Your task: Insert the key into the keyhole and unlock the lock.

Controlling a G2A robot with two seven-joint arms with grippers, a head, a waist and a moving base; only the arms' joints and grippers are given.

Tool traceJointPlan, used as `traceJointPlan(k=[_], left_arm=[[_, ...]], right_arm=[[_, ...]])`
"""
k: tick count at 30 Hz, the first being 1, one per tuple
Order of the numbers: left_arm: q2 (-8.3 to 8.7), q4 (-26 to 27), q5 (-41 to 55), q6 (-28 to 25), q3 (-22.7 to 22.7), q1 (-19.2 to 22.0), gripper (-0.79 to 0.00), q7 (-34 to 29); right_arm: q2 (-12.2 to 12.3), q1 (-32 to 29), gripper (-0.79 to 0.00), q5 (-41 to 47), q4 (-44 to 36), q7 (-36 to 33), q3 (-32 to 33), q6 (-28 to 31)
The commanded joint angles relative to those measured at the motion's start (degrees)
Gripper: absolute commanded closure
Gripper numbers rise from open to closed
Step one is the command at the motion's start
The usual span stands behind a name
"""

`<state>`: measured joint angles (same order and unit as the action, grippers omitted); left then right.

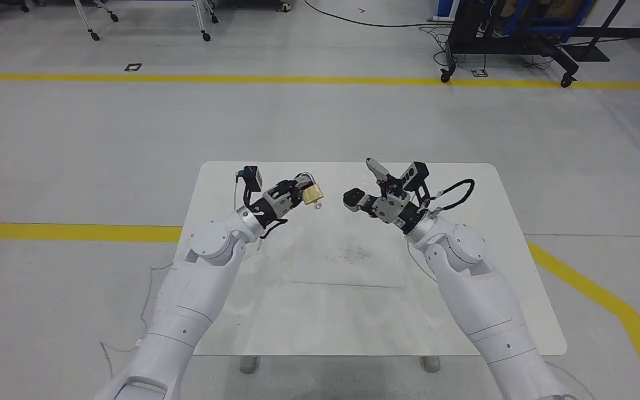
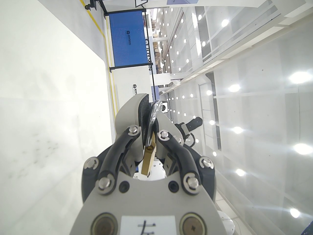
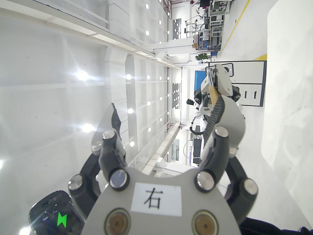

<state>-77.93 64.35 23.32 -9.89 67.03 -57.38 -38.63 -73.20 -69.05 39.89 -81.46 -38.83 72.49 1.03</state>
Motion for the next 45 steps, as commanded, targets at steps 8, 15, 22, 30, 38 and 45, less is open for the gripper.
traceJointPlan(k=[8,15,22,30,38,45], left_arm=[[0.81,2.0,-14.8,5.3,-3.1,-0.1,0.0,0.4],[0.57,1.1,-28.9,7.3,-9.9,1.4,0.0,-0.8],[-1.33,-2.5,-39.1,9.1,-18.8,5.7,0.0,-1.3],[-3.99,-8.4,-44.4,11.4,-25.6,9.8,0.0,-0.9],[-5.42,-11.2,-44.4,11.5,-26.8,11.8,-0.785,-0.3],[-4.82,-10.2,-42.6,10.1,-23.8,11.2,-0.785,0.0]], right_arm=[[0.7,-1.5,-0.785,-6.8,-1.8,2.4,2.9,5.6],[2.6,-8.6,-0.785,-14.7,-8.1,7.6,14.3,14.6],[3.3,-15.5,-0.785,-19.6,-13.2,12.8,21.8,19.8],[3.3,-15.5,-0.785,-19.6,-13.2,12.8,21.8,19.8],[3.3,-15.5,-0.785,-19.6,-13.2,12.8,21.8,19.8],[3.3,-15.5,-0.785,-19.6,-13.2,12.8,21.8,19.8]])
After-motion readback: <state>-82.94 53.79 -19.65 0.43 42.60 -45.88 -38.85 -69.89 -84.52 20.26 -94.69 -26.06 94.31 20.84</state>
